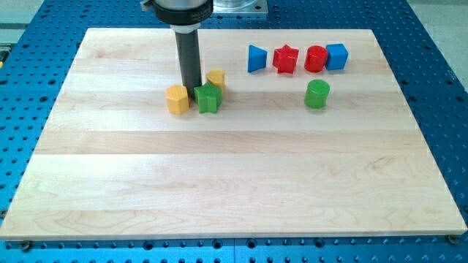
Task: Move the green star left to the green circle
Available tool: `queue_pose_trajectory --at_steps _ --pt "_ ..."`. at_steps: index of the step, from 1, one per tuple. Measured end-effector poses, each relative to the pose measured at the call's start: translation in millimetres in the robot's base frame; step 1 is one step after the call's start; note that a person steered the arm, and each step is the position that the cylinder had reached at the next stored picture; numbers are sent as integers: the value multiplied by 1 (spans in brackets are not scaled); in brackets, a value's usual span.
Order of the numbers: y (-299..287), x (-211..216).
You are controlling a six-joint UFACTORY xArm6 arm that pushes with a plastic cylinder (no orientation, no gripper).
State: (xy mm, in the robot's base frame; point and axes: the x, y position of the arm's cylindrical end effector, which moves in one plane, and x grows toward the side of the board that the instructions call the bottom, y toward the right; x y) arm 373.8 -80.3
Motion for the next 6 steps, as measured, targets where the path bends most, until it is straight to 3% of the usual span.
queue_pose_trajectory --at_steps 1,3,6 --pt "-2 27" --pt "111 30" --pt "181 64"
